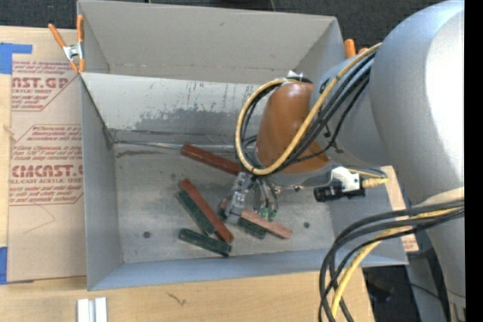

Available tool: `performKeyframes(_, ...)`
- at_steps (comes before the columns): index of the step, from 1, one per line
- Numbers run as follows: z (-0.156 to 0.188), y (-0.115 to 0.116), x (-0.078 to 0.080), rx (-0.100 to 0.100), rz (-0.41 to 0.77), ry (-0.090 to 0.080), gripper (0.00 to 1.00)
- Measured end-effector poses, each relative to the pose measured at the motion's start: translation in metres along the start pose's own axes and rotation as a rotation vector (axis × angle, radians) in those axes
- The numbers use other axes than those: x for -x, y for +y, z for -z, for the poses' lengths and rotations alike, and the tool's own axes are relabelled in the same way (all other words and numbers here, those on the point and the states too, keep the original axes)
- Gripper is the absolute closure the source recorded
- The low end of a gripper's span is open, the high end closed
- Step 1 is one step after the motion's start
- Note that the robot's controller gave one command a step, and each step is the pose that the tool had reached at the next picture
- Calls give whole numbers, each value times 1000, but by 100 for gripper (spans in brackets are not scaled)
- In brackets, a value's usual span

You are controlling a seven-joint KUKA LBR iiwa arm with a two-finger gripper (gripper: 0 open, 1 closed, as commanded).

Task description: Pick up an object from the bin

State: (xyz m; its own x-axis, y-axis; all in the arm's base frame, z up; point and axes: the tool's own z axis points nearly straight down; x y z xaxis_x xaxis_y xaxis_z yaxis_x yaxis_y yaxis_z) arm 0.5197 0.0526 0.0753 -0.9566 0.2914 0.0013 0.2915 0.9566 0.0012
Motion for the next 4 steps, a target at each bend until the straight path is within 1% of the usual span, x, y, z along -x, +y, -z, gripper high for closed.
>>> performKeyframes(1,21,-1,-2,-3,0,6,100)
performKeyframes(2,38,0,0,0,0,-1,100)
performKeyframes(3,45,0,1,1,0,-5,100)
performKeyframes(4,50,0,0,1,0,-3,100)
